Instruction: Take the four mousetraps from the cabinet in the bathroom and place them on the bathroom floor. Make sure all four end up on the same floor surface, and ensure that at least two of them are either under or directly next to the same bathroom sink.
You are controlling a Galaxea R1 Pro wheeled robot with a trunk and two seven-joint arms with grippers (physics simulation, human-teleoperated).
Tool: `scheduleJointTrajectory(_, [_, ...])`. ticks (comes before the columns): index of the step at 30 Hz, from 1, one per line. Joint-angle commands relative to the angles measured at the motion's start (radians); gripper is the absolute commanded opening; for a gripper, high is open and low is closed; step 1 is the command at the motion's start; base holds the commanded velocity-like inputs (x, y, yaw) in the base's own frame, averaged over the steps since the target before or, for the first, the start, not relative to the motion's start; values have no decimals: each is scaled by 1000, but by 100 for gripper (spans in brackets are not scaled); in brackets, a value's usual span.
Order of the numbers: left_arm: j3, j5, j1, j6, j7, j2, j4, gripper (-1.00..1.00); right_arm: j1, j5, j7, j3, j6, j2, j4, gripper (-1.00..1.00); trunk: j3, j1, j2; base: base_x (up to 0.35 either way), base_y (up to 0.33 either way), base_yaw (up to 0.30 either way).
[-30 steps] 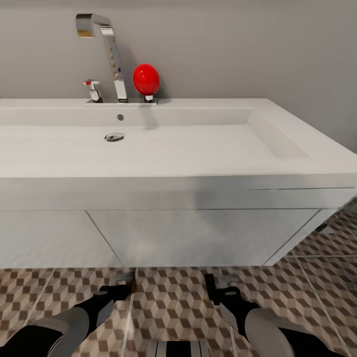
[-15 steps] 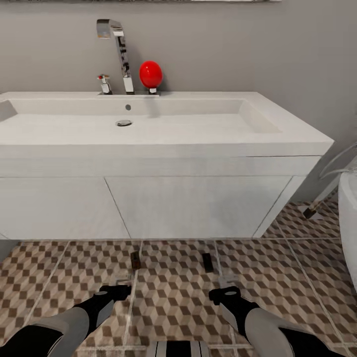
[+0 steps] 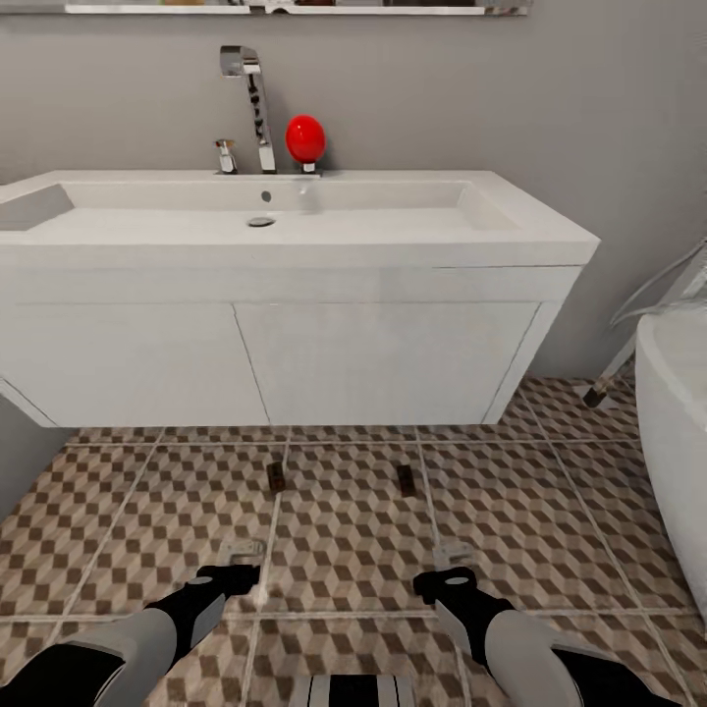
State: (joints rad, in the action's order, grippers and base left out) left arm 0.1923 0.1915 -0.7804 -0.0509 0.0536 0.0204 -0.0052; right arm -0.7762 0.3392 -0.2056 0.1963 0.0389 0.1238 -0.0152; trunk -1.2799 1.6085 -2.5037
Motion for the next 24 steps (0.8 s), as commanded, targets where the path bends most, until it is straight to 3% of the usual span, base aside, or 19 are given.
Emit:
scheduleJointTrajectory(1, [9,9,0,-3,2,0,1,100,0,10,-3,8,4,0,-1,100,-1,-1,0,-346,0,0])
scheduleJointTrajectory(24, [9,9,0,-4,3,1,1,100,-1,11,-3,8,5,0,-2,100,-1,-1,0,-346,0,0])
